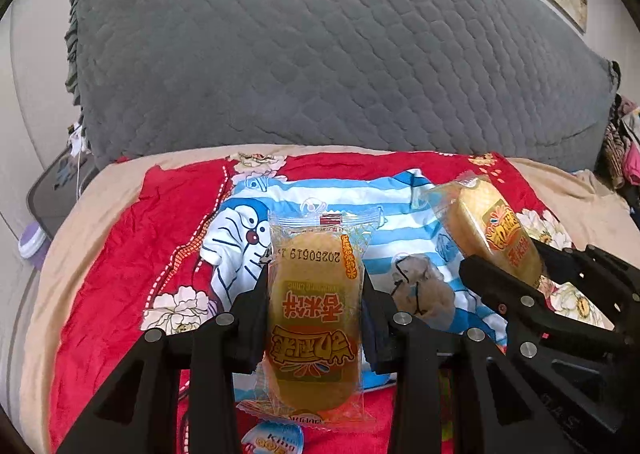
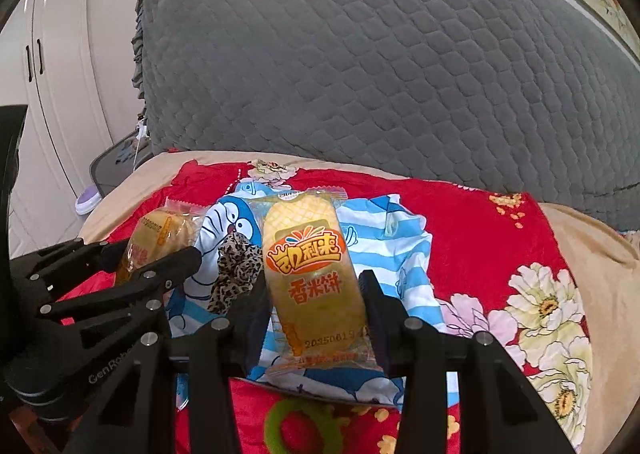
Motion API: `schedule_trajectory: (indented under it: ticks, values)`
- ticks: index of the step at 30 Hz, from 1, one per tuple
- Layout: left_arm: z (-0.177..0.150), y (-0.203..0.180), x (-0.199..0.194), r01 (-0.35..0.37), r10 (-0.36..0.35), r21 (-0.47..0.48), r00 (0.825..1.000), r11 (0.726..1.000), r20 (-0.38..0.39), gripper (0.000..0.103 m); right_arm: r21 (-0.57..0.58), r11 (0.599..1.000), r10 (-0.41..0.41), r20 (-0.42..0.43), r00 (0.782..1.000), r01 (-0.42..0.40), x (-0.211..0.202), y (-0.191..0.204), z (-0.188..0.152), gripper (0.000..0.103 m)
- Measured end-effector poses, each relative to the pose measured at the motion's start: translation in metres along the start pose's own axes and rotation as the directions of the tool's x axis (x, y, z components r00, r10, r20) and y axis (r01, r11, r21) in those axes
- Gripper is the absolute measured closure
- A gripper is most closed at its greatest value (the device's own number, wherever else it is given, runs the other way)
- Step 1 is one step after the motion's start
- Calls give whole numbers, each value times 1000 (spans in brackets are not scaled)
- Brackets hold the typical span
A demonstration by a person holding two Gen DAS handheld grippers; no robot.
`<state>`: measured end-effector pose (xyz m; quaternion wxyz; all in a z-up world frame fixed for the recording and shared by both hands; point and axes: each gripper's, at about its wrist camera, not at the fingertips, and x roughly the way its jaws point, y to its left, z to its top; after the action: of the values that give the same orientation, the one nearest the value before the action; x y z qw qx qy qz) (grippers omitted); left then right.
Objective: Organize objects
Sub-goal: 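Lower the left tool's package onto the shirt while the right tool lowers its package beside it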
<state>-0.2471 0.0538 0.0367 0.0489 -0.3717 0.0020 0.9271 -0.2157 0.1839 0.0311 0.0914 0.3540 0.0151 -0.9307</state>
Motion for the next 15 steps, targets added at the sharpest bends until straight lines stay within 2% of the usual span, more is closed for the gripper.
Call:
schedule_trajectory:
  ticks: [15]
  values:
    - [-6,17,56,-23,23,-26,999,999,-29,65,-15,1000,-6,-49,999,6,57,-7,0,59]
